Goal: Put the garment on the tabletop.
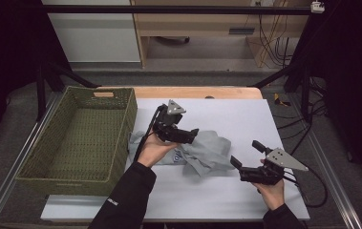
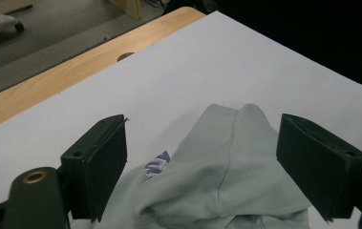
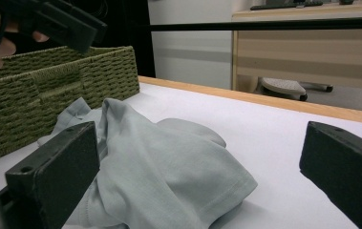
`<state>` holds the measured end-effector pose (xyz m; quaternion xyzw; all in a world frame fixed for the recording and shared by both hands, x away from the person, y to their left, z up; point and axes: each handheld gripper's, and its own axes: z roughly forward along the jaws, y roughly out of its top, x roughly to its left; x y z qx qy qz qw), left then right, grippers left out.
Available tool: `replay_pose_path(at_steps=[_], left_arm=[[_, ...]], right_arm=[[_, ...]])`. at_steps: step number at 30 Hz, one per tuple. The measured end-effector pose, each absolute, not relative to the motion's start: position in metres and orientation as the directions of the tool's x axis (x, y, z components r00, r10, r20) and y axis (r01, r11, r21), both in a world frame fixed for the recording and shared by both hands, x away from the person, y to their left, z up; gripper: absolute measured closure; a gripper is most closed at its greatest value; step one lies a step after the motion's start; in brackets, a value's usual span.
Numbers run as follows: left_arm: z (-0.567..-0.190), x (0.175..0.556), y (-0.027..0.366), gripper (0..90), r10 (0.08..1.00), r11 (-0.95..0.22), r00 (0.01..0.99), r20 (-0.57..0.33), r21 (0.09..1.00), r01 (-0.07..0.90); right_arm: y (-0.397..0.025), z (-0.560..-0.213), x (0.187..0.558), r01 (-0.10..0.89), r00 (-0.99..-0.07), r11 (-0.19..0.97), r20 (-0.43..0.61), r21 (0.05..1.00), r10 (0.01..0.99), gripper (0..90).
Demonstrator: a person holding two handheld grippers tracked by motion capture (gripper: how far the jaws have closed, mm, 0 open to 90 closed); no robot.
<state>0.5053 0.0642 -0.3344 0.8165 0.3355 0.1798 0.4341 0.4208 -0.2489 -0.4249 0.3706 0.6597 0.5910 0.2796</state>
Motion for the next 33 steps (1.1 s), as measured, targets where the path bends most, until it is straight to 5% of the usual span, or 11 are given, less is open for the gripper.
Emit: replay_pose_path(at_steps=[16,33], left_arm=[[-0.373,0.465,0.096,6.0,0.677,-0.183,0.732,-0.079,0.945,0.272],[-0.407,0.439,0.124,3.4,0.698,-0.11,0.711,-0.091,0.967,0.231]], right_arm=[[-0.252,-0.425,0.421,0.169,-0.564,0.013,0.086,0.986,0.821,0.3],[-0.256,-0.426,0.421,0.171,-0.574,0.0,0.099,0.985,0.813,0.3]])
